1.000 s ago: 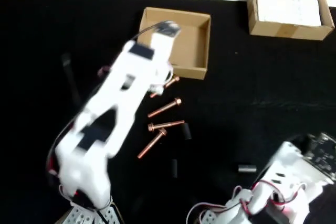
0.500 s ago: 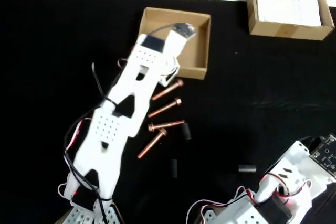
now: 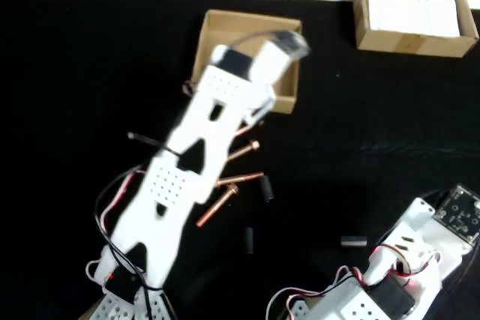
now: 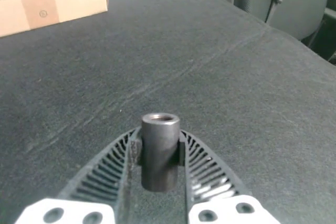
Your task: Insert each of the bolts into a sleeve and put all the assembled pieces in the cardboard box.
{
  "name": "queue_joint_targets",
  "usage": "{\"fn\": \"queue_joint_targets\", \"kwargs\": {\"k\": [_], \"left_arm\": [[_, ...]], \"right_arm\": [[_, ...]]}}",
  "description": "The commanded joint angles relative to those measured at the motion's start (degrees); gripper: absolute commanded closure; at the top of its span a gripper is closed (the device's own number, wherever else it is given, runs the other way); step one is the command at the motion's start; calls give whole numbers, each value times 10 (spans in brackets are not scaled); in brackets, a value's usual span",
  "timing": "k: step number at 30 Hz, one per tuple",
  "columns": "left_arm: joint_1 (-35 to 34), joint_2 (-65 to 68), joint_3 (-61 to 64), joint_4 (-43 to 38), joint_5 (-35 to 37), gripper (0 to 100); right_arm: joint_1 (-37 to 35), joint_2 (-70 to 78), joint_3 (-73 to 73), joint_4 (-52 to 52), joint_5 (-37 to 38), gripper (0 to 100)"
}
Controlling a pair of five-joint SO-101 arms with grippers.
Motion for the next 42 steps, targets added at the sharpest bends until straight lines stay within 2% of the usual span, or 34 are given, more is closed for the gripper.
{"fn": "queue_joint_targets", "kwargs": {"k": [1,8,17,19,21,26,29,32,34,37,42], "left_arm": [[15,-1,-22,6,-34,852],[-5,47,-25,4,-64,851],[-23,100,-25,-49,-66,854],[-22,107,-25,-55,-65,890],[-19,108,-25,-56,-65,994],[-16,101,-34,-41,-64,990],[-13,67,-99,20,-63,991],[-2,25,-163,37,-58,991],[1,-8,-189,38,-20,991],[7,-83,-182,40,20,991],[-7,-218,-153,41,23,991]], "right_arm": [[-7,-5,-2,-12,5,991],[-4,-5,-2,-12,6,991],[-7,-5,-2,-12,4,991],[-7,-5,-2,-12,4,991],[-7,-5,-2,-12,4,991],[-7,-5,-8,-9,2,991],[-7,-5,-29,-7,0,991],[-22,-5,-80,37,-43,991],[-47,-5,-129,97,-68,991],[-103,-5,-199,189,-107,991],[-198,-5,-282,305,-141,991]]}}
